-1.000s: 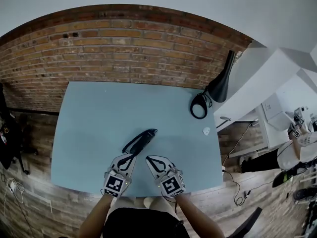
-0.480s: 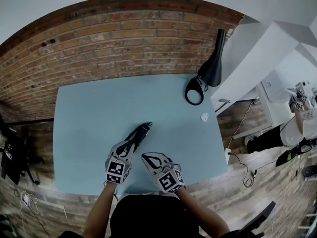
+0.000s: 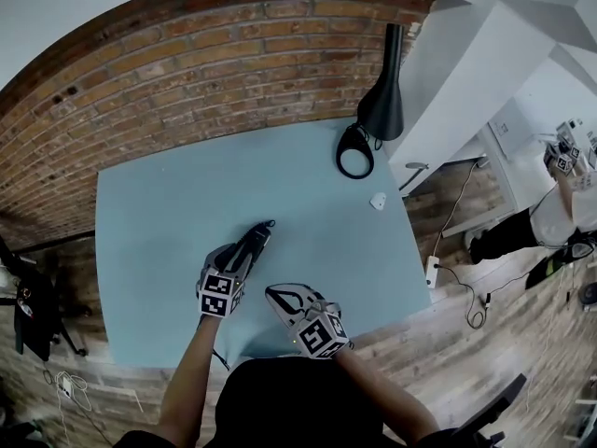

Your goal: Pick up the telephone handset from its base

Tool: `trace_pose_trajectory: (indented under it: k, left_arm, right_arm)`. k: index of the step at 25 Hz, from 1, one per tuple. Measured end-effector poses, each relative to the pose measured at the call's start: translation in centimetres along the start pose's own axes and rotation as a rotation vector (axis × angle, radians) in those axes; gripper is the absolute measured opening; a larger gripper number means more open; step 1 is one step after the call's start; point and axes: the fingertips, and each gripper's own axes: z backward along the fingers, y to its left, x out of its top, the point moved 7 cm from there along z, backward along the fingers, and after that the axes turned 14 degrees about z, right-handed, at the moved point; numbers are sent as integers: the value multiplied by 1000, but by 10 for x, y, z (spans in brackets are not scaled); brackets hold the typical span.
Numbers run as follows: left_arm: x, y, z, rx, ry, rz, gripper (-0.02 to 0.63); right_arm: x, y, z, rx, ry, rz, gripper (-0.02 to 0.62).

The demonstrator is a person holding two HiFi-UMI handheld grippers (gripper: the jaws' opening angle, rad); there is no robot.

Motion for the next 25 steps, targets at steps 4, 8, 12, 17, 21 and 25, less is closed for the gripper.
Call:
trace_pose_trajectory:
  k: [4, 8, 12, 17, 21, 25]
  left_arm:
    - [-7, 4, -15, 14, 64, 5, 206]
    - [-13, 5, -30, 12, 118, -2, 206]
    - [-18, 4, -46, 5, 172, -3, 249]
    - [-25, 6, -63, 26, 222, -15, 249]
    - [-30, 10, -73, 76, 265, -16, 250]
    - [-35, 11, -81, 85, 307, 4, 287]
  right_arm:
    - [-7, 1, 9, -22, 16, -24, 15]
    - [-13, 1, 17, -48, 33, -45, 15]
    - [-19, -1, 26, -71, 46, -64, 15]
    - [-25, -5, 34, -105, 59, -82, 16]
    - [-29, -10, 42, -128, 65, -101, 15]
    - [-34, -16, 49, -158, 71, -116, 15]
